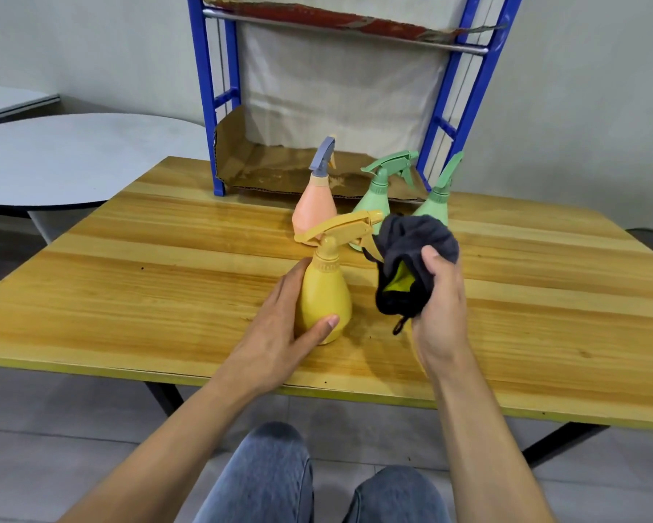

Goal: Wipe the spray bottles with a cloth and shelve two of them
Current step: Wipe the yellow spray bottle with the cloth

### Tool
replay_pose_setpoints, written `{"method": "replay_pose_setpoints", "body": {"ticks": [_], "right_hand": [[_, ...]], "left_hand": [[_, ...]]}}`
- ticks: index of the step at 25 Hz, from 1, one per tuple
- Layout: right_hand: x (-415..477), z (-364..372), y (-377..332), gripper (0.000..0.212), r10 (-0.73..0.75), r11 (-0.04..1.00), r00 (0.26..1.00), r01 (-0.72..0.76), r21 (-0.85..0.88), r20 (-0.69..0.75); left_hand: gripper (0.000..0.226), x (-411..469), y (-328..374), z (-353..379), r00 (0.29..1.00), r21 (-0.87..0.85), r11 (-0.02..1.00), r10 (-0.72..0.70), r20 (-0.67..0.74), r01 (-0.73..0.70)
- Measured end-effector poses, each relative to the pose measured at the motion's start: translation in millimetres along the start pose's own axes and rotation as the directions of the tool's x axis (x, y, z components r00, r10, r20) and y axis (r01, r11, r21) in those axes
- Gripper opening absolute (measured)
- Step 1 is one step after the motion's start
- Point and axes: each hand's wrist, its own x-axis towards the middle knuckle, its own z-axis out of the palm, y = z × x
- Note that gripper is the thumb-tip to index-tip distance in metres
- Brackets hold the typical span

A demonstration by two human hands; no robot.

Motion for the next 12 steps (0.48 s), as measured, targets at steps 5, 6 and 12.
{"method": "replay_pose_setpoints", "body": {"ticks": [5,6,12], "right_hand": [[2.9,14.1,-5.7,0.039,0.014,0.990,0.959,0.028,-0.142,0.284],[3.0,16.1,-6.6,0.032,-0.005,0.977,0.966,0.060,-0.207,0.257],[4.5,7.7,-21.5,0.019,-0.081,0.639,0.950,0.282,-0.715,0.302]], "left_hand": [[0.090,0.3,-5.1,1.1,0.999,-0.002,0.999,0.036,-0.007,-0.036],[0.089,0.2,-4.6,1.7,0.999,0.001,0.999,0.038,-0.006,-0.038],[0.090,-1.2,-2.2,2.4,1.000,-0.011,1.000,0.021,-0.014,-0.021]]}}
